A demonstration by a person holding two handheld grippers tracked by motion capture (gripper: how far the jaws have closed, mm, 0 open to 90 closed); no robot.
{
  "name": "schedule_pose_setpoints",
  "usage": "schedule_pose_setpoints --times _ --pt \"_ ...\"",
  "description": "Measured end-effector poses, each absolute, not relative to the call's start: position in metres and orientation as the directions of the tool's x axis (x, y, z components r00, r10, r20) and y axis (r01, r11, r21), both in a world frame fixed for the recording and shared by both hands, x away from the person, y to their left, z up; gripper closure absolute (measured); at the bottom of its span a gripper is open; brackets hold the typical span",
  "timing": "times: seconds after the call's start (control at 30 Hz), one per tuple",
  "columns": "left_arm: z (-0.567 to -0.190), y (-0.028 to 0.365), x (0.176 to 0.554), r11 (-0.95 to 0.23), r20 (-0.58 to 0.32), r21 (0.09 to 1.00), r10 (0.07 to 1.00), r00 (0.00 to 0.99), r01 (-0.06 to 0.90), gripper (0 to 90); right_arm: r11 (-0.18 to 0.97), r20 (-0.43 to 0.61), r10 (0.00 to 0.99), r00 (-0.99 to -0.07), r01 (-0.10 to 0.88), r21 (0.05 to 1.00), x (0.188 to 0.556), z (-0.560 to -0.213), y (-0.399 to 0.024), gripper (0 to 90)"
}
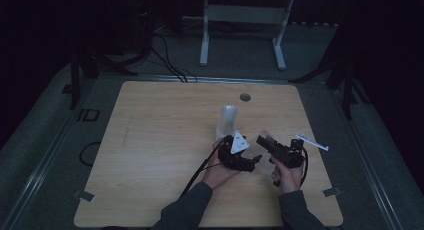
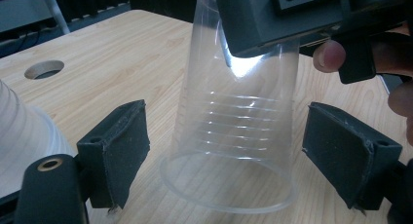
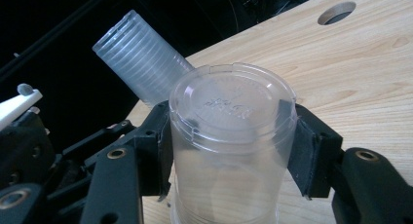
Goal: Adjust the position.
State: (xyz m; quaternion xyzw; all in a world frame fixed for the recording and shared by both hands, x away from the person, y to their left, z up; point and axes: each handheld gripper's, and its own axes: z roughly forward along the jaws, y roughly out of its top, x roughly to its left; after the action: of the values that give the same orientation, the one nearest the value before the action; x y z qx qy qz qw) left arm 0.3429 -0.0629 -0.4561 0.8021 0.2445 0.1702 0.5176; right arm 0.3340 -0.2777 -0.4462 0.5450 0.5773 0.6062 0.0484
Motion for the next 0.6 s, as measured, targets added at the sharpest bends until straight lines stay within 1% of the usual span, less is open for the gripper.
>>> schedule_pose_setpoints --times 0.23,0.6 --pt "-0.4581 -0.0656 0.3427 -0.343 0.022 0.915 0.565 0.825 0.211 17.0 -0.358 0.643 0.655 -0.398 0.585 0.727 0.3349 -0.4484 -0.28 42.4" --pt "-0.4623 -0.0695 0.3444 -0.328 0.001 0.918 0.566 0.824 0.224 17.2 -0.39 0.686 0.615 -0.39 0.605 0.694 0.3366 -0.4509 -0.2829 42.5"
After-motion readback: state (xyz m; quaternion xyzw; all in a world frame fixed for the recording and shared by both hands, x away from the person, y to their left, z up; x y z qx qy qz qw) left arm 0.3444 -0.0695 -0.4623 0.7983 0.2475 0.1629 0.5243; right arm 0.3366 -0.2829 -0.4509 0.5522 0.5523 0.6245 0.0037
